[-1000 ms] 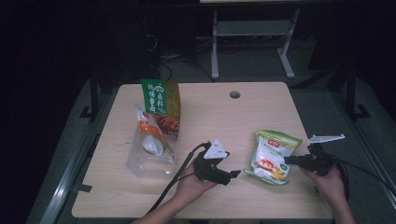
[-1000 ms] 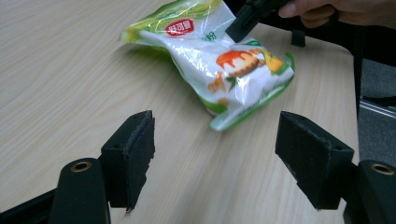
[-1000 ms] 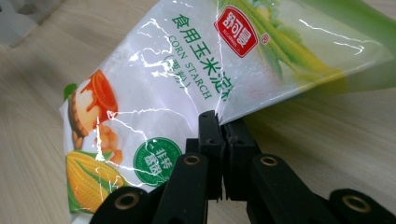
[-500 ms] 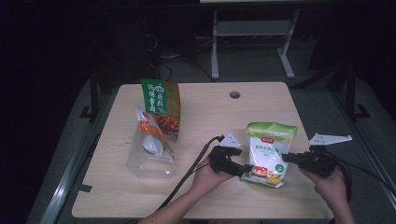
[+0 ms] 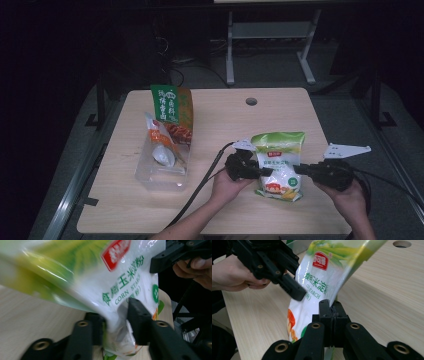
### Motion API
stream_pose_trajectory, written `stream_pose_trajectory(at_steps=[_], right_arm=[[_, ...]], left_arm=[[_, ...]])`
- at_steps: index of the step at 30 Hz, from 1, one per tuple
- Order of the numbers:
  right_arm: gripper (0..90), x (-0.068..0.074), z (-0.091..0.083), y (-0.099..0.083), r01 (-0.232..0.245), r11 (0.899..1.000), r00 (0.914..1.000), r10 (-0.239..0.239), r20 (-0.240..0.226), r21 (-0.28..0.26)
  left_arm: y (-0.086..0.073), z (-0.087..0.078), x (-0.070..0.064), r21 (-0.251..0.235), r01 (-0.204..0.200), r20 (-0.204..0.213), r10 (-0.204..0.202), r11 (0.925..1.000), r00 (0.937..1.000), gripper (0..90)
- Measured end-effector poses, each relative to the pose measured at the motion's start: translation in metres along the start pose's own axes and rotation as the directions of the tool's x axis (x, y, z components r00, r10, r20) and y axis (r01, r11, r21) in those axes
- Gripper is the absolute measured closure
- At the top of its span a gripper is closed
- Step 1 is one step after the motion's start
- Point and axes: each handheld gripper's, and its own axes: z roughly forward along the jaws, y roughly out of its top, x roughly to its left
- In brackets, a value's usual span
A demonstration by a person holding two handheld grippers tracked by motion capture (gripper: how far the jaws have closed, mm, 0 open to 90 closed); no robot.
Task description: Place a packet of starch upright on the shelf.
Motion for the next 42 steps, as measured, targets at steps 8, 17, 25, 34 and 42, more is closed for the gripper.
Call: stream_pose_trajectory(at_steps=[8, 17, 25, 34, 42], right_arm=[[88.2, 0.005, 0.009, 0.003, 0.018, 1.000, 0.9998, -0.018, -0.008, -0.011], [70.5, -0.001, 0.019, 0.000, -0.013, 1.000, 0.9972, 0.013, -0.073, -0.011], [60.8, 0.005, 0.032, 0.009, 0.006, 1.000, 0.9972, -0.006, -0.075, 0.007], [82.0, 0.011, 0.032, 0.013, 0.028, 1.000, 0.9971, -0.027, -0.070, 0.011], [88.7, 0.016, 0.029, 0.016, 0.027, 1.000, 0.9956, -0.027, -0.090, -0.005]], left_arm=[[0.004, -0.014, -0.005, -0.006, -0.084, -0.101, 0.083, 0.9965, 0.9914, 82.3], [0.002, -0.019, -0.012, -0.005, -0.139, -0.125, 0.137, 0.9903, 0.9827, 84.5], [0.002, -0.020, -0.016, 0.004, -0.164, -0.127, 0.163, 0.9864, 0.9783, 84.5], [-0.003, -0.027, -0.018, 0.004, -0.176, -0.129, 0.175, 0.9845, 0.9761, 79.3], [-0.011, -0.039, -0.025, 0.041, -0.217, -0.154, 0.221, 0.9753, 0.9632, 65.4]])
